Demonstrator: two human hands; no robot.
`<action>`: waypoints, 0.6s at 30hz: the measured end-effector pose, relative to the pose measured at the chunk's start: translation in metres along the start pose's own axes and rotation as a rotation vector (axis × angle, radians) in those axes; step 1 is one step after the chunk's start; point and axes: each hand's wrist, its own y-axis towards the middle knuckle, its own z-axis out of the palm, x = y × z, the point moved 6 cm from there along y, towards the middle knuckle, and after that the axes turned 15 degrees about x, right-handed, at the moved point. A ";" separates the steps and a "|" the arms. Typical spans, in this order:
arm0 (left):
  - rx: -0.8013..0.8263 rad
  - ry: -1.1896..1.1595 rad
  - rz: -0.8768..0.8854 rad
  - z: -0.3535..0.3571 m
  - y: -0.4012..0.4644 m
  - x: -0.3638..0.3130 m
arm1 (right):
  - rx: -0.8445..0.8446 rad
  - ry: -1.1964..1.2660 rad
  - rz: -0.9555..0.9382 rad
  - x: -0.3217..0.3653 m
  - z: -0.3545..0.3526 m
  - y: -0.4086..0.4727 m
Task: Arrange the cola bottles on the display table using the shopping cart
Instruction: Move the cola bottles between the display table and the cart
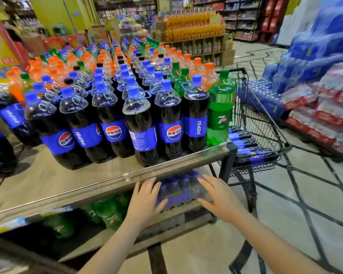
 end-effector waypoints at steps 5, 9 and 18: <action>0.068 0.033 -0.016 0.010 0.004 -0.045 | 0.071 0.044 0.044 -0.048 0.006 -0.042; 0.040 0.023 -0.010 0.026 0.024 -0.106 | 0.158 0.066 0.064 -0.105 -0.001 -0.072; 0.044 -0.007 0.013 0.037 0.076 -0.265 | 0.191 0.075 0.069 -0.244 -0.033 -0.148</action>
